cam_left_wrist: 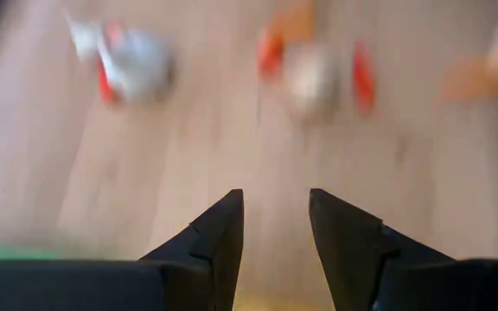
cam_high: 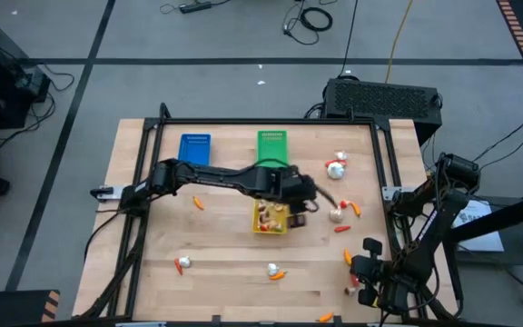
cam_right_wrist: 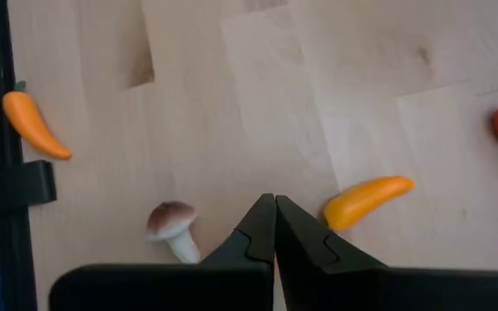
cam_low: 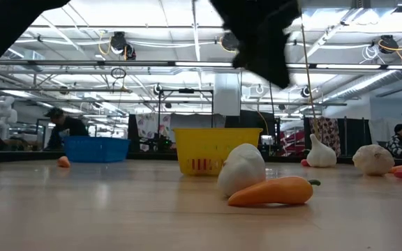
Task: Sort produce into baskets
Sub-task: Put the red mushroom into the yellow bin
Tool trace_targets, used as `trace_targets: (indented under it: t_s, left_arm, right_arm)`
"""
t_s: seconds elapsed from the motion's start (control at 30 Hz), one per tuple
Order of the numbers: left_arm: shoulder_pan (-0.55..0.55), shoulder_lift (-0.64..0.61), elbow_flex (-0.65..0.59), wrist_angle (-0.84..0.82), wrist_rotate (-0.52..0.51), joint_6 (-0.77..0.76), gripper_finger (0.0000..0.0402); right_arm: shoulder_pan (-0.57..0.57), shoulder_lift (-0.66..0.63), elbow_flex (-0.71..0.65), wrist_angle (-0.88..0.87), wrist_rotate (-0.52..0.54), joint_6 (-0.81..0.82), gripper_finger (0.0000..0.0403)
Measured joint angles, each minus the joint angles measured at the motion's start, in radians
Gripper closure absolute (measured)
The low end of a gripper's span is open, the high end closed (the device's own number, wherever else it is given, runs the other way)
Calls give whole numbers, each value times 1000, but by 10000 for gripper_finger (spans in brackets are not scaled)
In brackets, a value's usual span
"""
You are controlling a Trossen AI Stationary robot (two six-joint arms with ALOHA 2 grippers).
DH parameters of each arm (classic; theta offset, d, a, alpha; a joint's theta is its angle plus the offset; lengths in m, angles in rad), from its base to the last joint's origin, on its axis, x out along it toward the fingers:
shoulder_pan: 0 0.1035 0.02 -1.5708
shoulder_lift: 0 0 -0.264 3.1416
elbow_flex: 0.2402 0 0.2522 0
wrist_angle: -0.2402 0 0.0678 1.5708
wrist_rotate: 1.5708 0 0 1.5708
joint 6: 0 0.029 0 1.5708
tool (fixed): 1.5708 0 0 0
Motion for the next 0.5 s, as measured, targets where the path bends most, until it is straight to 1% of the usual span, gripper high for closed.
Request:
trace_targets:
  t_s: [0.03, 0.13, 0.23, 0.33, 0.43, 0.5]
  left_arm:
    - [11, 11, 0, 84, 9, -38, 259]
    - [63, 49, -1, 286, 126, -132, 258]
    - [103, 107, -1, 464, 230, -200, 244]
    - [109, 179, 15, 564, 255, -212, 223]
    - [106, 255, 51, 611, 260, -212, 202]
    - [107, 299, 99, 614, 249, -213, 191]
  right_arm:
    - [-1, 0, 0, 1, 0, 6, 403]
    - [-1, 0, 0, 2, 5, 42, 403]
    - [-1, 0, 0, 8, 5, 80, 403]
    - [-1, 0, 0, 22, 0, 99, 403]
    - [-1, 0, 0, 23, -17, 122, 403]
    - [-1, 0, 0, 24, -20, 137, 403]
